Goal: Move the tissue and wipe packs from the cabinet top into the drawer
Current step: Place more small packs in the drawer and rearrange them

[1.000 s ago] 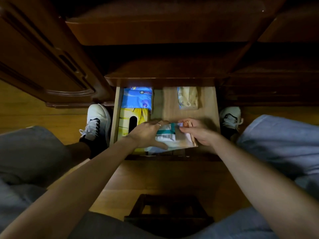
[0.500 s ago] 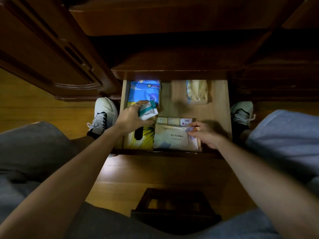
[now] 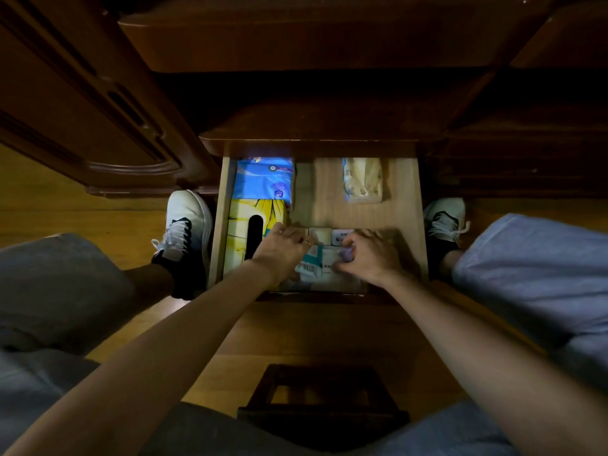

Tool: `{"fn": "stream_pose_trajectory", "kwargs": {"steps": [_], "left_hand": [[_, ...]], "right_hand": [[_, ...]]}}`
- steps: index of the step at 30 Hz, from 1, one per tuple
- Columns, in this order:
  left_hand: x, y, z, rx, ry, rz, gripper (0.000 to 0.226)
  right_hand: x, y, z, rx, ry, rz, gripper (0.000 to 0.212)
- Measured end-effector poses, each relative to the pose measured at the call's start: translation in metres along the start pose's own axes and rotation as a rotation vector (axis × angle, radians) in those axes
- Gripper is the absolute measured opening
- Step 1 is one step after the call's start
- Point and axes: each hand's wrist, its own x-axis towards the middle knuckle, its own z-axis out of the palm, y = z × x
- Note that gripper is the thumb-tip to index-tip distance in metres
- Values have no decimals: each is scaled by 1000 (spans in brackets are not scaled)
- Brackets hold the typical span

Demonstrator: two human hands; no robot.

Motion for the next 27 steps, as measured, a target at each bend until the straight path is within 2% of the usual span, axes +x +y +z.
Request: {"fn": "stream_pose_trajectory", "kwargs": {"steps": [3, 7, 11, 14, 16, 19, 23, 25, 27], "left_hand": [[0, 5, -1, 43, 7, -19, 85], [-3, 11, 4, 5, 47, -33, 88], [-9, 5, 8, -284, 207, 14, 95], [-5, 2, -1, -412, 169, 23, 97], [0, 4, -7, -573, 110, -11, 89], [4, 0, -13, -1031, 82, -144, 65], [6, -20, -20, -1152, 132, -135, 25], [8, -26, -28, -1219, 95, -127, 12], [14, -21, -35, -1243, 8, -71, 11]], "right_hand": [[-1, 0, 2, -148, -95, -88, 86], [0, -7, 7, -258, -45, -182, 85], [2, -3, 1, -89, -116, -152, 82], [4, 5, -8, 130, -161, -108, 74], [2, 6, -9, 140, -139, -138, 73], [0, 2, -11, 136, -146, -136, 77], [1, 2, -26, 201, -126, -80, 57], [0, -3, -41, 400, -22, 0, 49], [0, -10, -55, 712, -7, 29, 34]]}}
